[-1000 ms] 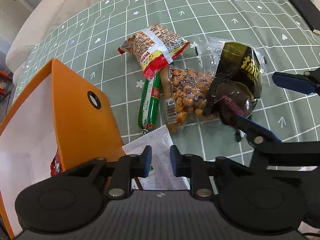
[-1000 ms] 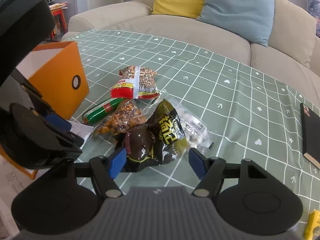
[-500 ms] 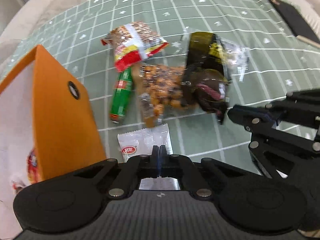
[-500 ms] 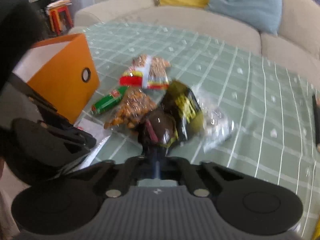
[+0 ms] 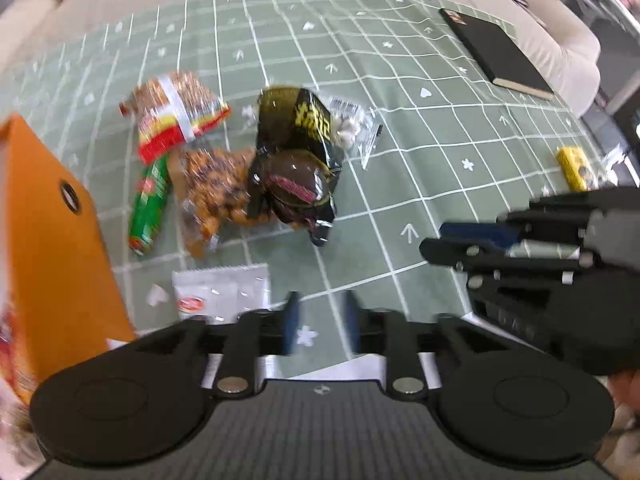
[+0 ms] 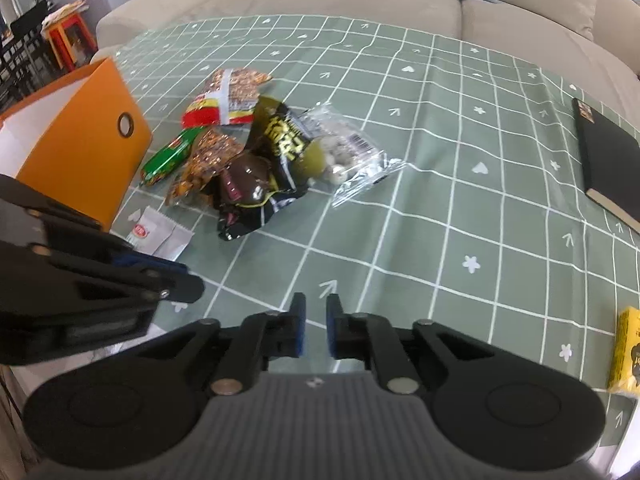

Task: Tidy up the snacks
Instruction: 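Reach the right gripper to the black-and-yellow packet and close on it, then lift the black packet with the right gripper while the left gripper grasps the white sachet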

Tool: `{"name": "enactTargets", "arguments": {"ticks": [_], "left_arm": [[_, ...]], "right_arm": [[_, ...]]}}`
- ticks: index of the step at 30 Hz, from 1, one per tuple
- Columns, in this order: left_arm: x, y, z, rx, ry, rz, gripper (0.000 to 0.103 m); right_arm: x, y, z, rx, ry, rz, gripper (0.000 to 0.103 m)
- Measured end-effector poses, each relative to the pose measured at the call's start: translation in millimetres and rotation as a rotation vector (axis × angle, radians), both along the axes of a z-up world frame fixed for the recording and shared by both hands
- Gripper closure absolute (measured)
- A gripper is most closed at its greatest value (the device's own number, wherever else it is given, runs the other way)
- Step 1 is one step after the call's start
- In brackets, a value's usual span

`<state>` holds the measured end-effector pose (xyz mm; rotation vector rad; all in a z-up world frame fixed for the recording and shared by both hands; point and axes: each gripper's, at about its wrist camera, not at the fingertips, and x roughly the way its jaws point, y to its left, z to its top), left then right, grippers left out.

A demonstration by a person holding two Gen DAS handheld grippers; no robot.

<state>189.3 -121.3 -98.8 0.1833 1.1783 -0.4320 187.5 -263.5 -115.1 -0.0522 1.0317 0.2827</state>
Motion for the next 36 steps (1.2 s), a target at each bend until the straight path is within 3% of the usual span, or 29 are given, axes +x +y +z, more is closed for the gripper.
{"name": "enactTargets", "arguments": {"ticks": [1,3,10,12,16,21,22,23,24,26,33,36], "left_arm": [[-2.0,-0.5,3.1,0.040,-0.023,-0.016,0.043],[-1.6,-0.1,4.5,0.122,-0.046,-0.033,0.031],[18.3,4.6,-10.0,0.261,0.052,-0.033,0.028],[19.0,4.2,-16.1,0.294,0.080,-0.054,0.025],[22.6,-1.2,-29.2,0.337,0.132,-0.092,0.023],[25.9,1.8,-35.3,0.294,0.151,-0.085,0.024],[25.6,3.9,-35.5,0.279,0.153,-0.082,0.028],[25.6,6.4,-35.6,0.262,0.157,-0.078,0.031],[27.1,9.6,-35.5,0.234,0.172,-0.063,0.040],[29.2,16.7,-35.6,0.191,0.176,-0.028,0.044],[29.0,20.9,-35.8,0.161,0.083,0.003,0.046],[30.3,20.8,-36.2,0.154,0.059,0.006,0.046]], "right_arm": [[0.0,-1.4,2.2,0.010,-0.011,0.000,0.086],[0.8,-2.9,6.7,0.030,-0.040,0.002,0.077],[12.3,6.9,16.0,0.079,-0.119,0.050,0.059],[17.8,11.6,17.0,0.081,-0.148,0.076,0.044],[30.2,21.8,16.0,0.063,-0.175,0.125,0.037],[39.0,33.8,11.2,0.049,-0.195,0.174,0.030],[39.2,35.3,10.3,0.044,-0.200,0.185,0.026],[40.1,37.3,9.3,0.035,-0.209,0.196,0.016],[41.2,38.9,8.4,0.025,-0.220,0.201,0.012],[45.2,42.5,7.0,0.009,-0.246,0.210,0.011],[66.7,50.4,-7.2,-0.007,-0.227,0.198,0.010],[64.0,50.9,-13.5,-0.011,-0.204,0.221,0.021]]}}
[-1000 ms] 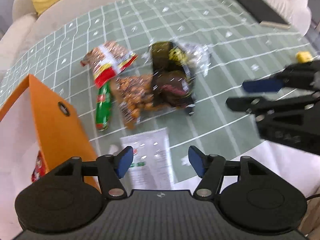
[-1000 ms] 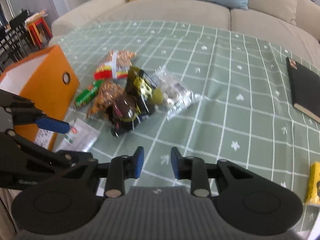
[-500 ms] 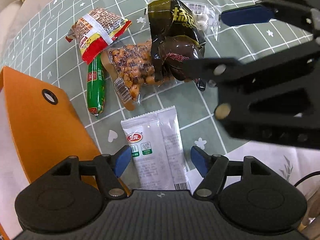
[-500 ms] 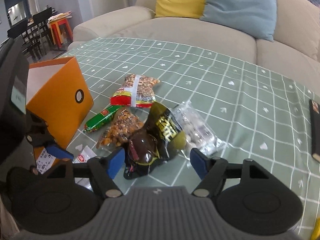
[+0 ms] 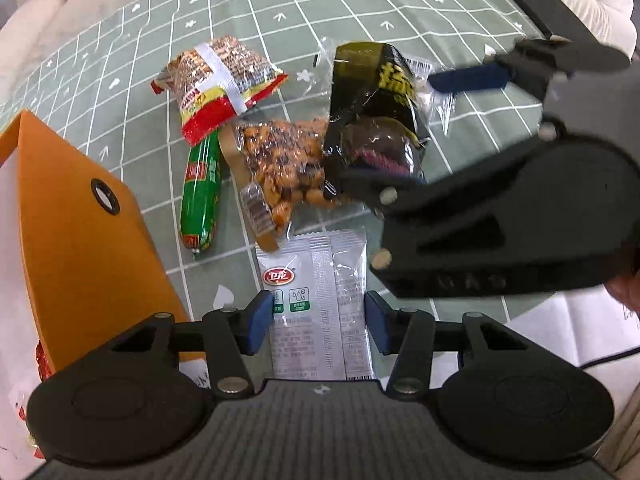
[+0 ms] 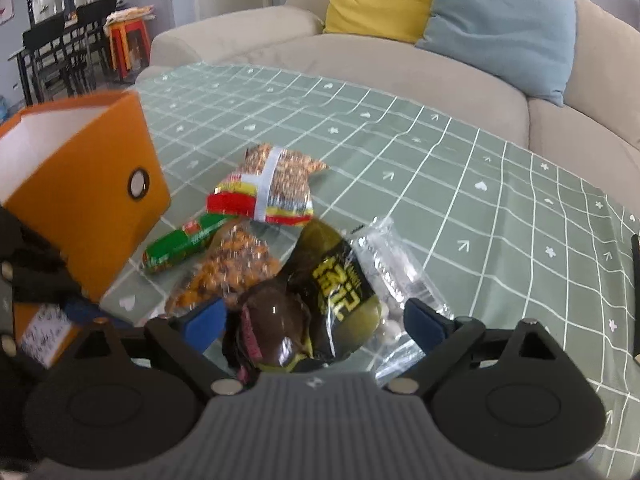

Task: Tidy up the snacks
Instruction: 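Lift the black packet with the right gripper while the left gripper grasps the white sachet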

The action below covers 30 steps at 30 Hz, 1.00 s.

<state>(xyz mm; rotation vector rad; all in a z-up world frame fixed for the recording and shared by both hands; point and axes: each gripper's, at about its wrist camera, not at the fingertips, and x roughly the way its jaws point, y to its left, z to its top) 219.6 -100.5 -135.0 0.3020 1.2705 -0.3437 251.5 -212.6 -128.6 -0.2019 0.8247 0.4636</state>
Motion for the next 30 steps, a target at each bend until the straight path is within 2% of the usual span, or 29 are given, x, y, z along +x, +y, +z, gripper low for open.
{"name": "enactTargets", "arguments": {"ticks": [4,6,13,15,25,30], "left_arm": [[0.5,-4.0,0.1,0.000,-0.012,0.003,0.046],[-0.7,-3.4,0.0,-0.002,-0.014,0.004,0.046],[-9.5,-2.1,0.1,0.003,-0.015,0.008,0.046],[-13.9,0.4,3.4,0.005,-0.019,0.012,0.046],[-29.0,-10.2,0.5,-0.003,-0.032,-0.046,0.046],[-37.6,-15.3,1.3,0.007,-0.044,-0.077,0.044]], "right_arm": [[-3.3,1.0,-0.7,0.025,0.036,0.014,0.036],[-3.8,1.2,-0.2,0.050,0.061,0.015,0.048],[-11.7,-3.4,1.4,0.080,0.124,-0.031,0.055],[-15.5,-3.7,0.6,0.063,0.140,-0.040,0.061],[-46.3,-17.2,3.3,-0.022,0.213,-0.097,0.064],[-57.6,-29.8,3.6,-0.014,0.242,-0.138,0.065]]}}
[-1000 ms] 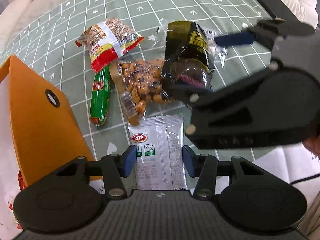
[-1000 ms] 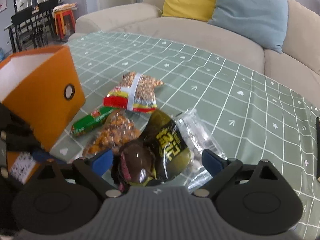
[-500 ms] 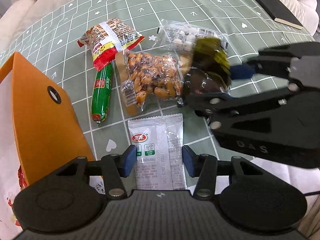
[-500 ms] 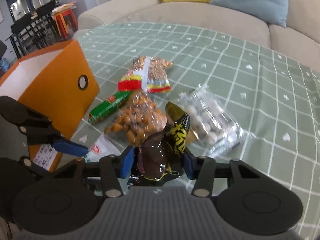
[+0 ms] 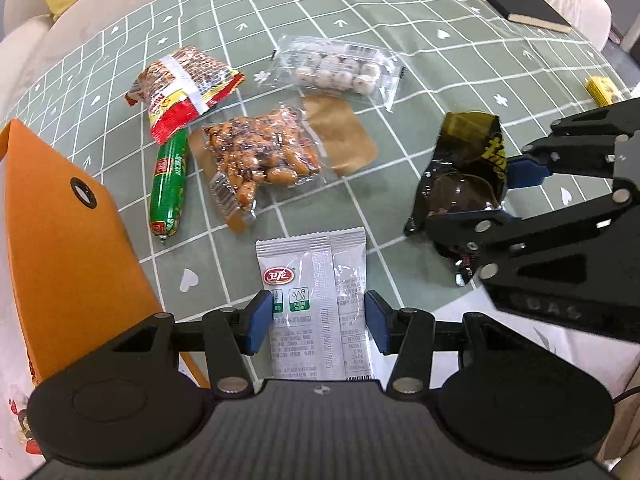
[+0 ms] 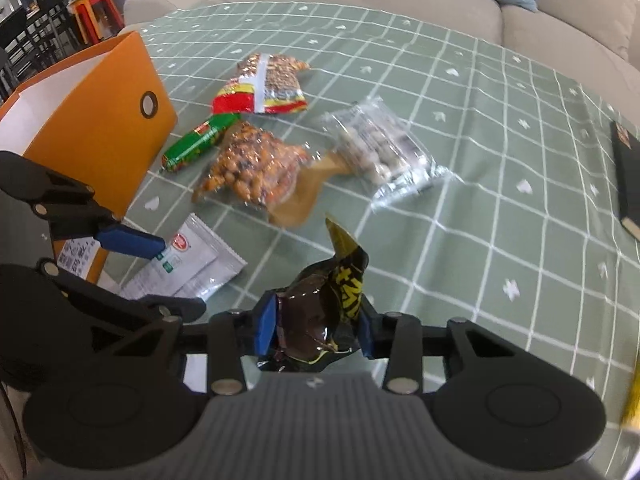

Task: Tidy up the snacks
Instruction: 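Lift the black packet with the right gripper while the left gripper grasps the white sachet, then carry both packets over the orange box and open both grippers to drop them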

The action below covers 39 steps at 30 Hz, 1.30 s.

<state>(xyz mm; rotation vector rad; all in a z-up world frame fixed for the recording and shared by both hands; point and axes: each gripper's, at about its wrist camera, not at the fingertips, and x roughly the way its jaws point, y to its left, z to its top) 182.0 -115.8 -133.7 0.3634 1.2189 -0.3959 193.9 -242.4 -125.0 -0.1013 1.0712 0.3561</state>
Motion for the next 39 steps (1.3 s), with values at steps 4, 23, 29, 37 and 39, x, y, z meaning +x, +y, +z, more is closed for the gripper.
{"name": "enactTargets", "arguments": {"ticks": [4,23,29,37,39], "left_arm": [[-5.5,-6.4,-0.4,0.035,0.004,-0.028,0.035],[-23.8,5.9,4.6,-0.050,0.041,0.026,0.049],[-33.2,10.3,19.2,-0.124,-0.005,0.048,0.050],[-44.9,19.5,50.2,-0.210,-0.083,0.075,0.050],[-46.3,23.4,59.5,-0.230,-0.106,0.081,0.050]], "right_arm": [[-10.2,-9.2,0.6,0.016,0.028,-0.041,0.065],[-46.6,-23.8,0.6,0.080,0.097,-0.134,0.066],[-58.8,-26.8,5.5,0.102,0.093,-0.162,0.068],[-72.8,-32.8,23.5,0.184,0.052,-0.222,0.069],[-75.4,-35.1,30.5,0.228,0.038,-0.242,0.069]]}}
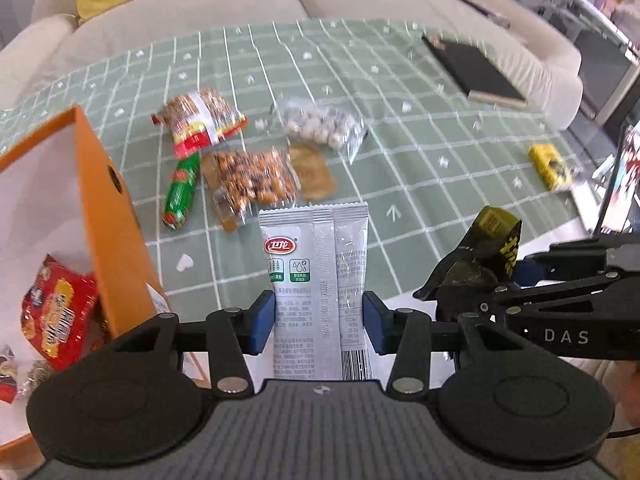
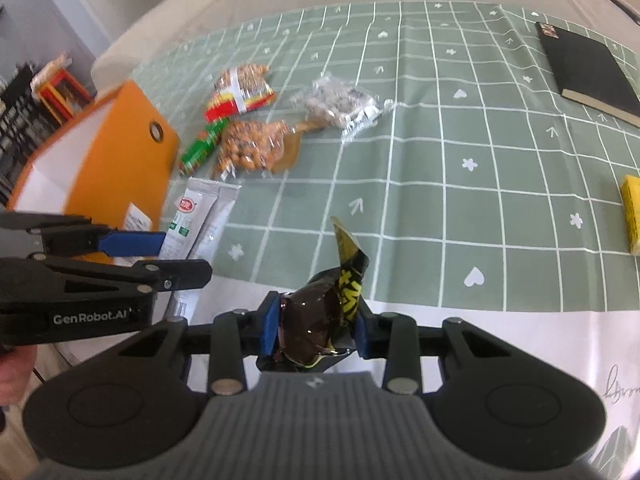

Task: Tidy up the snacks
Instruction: 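Carry both packets over the orange box and open both grippers to drop them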

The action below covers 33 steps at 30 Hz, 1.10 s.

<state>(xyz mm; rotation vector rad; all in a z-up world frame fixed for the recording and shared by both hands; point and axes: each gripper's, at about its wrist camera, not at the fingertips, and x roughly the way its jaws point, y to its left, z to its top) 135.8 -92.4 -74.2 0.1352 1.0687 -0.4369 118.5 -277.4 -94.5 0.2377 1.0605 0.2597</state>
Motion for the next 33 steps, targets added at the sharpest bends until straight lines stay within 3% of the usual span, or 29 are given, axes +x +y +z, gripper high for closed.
{"name": "enactTargets", "arguments": {"ticks": [10,20,26,33], "left_arm": [[-1.8,28.5,36.4,-0.081,-0.077,0.049,0.050],[-2.3,79.2,82.3,-0.163,-0.162,0.128,0.050],[4.8,130.7,101.1,-0.121,-0.192,0.224,0.051],[18.0,186.0,97.1,-0.043,-0.179,0.334,0.051]], "right_arm": [[-5.8,8.2,34.4,0.094,-0.095,-0.018,0.070],[0.9,45.3,83.0,0.128,-0.196,0.061,0.070],[12.4,95.6,110.5,0.134,-0.259,0.183,0.070],[27.9,173.3,122.6,0.081,-0.297,0.354,0.070]]}}
